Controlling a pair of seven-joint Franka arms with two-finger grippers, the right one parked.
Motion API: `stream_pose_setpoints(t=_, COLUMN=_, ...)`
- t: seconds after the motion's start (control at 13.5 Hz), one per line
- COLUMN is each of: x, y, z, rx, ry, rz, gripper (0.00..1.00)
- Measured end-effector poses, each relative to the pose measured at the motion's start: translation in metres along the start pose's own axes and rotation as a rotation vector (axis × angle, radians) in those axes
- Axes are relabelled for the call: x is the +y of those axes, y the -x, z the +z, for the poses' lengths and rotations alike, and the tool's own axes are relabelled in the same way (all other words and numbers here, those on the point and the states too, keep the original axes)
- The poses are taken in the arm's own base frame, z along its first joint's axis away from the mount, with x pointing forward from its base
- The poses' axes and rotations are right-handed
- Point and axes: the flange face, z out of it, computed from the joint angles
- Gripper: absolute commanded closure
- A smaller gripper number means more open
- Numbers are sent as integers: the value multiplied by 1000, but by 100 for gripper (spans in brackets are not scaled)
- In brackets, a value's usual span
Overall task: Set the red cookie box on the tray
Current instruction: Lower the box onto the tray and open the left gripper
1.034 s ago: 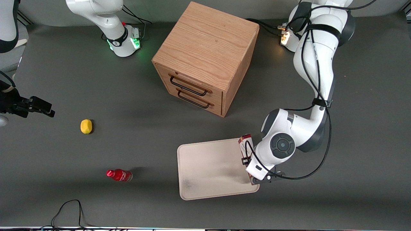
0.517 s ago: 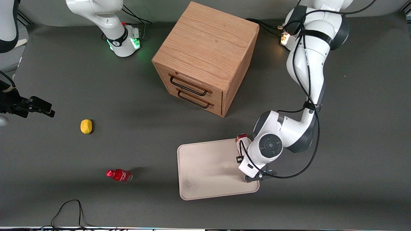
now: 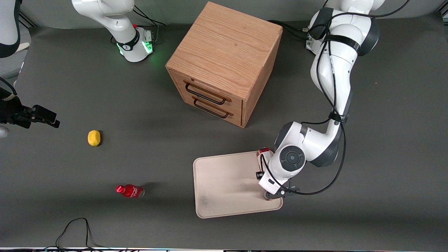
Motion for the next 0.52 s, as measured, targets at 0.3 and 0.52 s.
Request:
stream_pose_setpoints(t=0.3, x=-3, y=-4, z=-4, rx=7, ry=-2, rz=-5, gripper=0)
stream_pose_setpoints(t=0.52, x=-11, y=-8, z=-21, rx=-12, ry=-23, rz=-3, gripper=0)
